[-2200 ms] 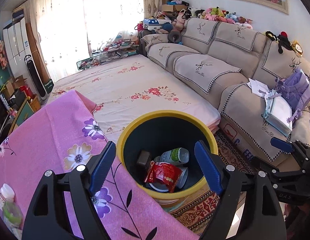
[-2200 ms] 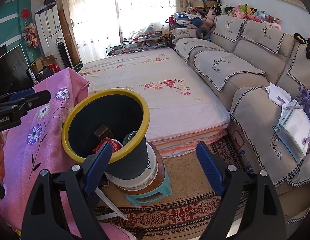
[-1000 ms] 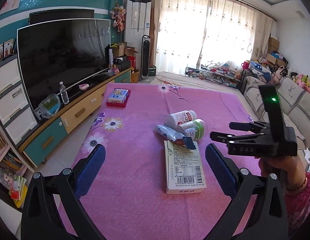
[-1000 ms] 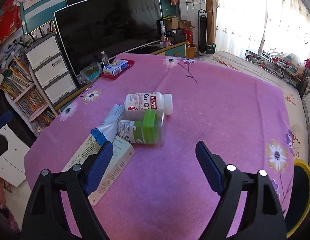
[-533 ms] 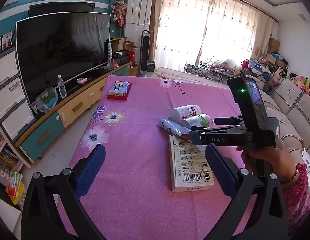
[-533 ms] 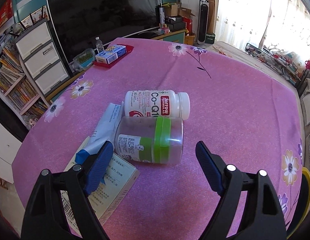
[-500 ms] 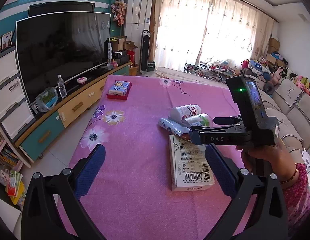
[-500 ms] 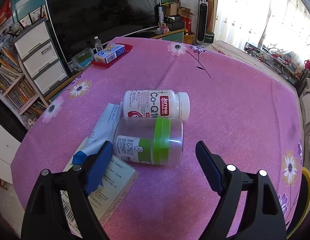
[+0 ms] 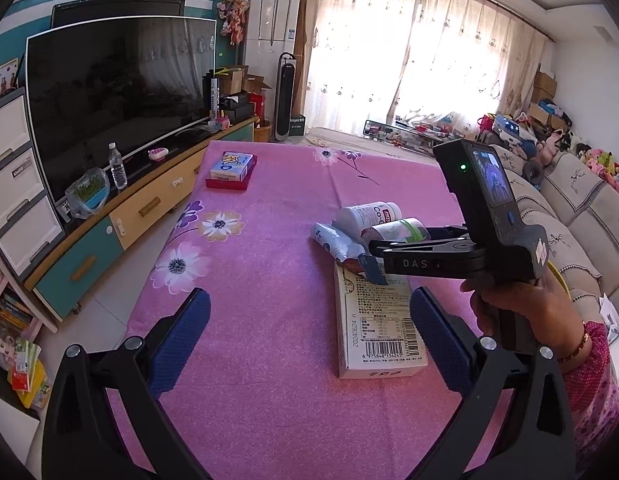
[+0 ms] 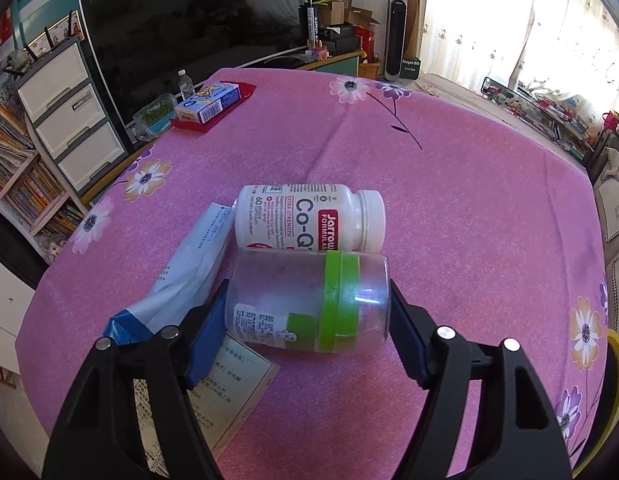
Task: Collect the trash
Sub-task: 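Carry the clear jar over the bin and open the right gripper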
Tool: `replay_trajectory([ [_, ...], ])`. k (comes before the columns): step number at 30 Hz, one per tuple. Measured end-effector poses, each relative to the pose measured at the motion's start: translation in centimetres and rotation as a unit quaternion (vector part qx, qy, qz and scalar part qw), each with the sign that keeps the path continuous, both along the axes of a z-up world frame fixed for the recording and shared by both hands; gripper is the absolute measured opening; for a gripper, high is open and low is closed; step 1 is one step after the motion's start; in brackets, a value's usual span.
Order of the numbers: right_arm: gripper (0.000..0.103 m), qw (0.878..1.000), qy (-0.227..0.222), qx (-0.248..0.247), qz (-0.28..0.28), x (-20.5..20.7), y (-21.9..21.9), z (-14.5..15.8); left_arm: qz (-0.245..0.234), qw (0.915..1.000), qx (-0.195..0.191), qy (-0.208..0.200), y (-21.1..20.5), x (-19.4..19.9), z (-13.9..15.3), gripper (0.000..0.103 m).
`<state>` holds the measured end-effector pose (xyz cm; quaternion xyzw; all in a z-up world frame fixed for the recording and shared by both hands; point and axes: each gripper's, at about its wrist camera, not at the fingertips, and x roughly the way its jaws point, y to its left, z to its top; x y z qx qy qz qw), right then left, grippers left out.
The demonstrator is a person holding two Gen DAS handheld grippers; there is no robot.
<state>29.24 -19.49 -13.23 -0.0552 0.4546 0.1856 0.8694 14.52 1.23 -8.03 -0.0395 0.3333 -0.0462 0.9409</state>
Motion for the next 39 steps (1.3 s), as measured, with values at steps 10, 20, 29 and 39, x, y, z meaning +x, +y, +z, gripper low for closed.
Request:
replay_trajectory([
  [10,0.069,0.998,-0.046,0.017,-0.036,-3.5,-5.4,3.2,-0.022,0.9997,0.002,0.005,-1.5,0.4,-0.4,0.098],
  [20,0.069,0.985,-0.061,0.013,-0.163,-6.4,-18.6,3.9,-0.066,0.9976,-0.004,0.023,-5.7,1.4,-1.3,0.098],
  [29,0.069,0.959,-0.052,-0.019,-0.277,-7.6,-29.8,2.1,-0.082,0.9958,0.012,0.039,-9.2,2.3,-2.6,0.098],
  [39,0.069,0.944,-0.025,-0.026,-0.328,-6.5,-34.6,-1.2,-0.084,0.9951,0.026,0.045,-10.4,3.2,-2.8,0.098],
])
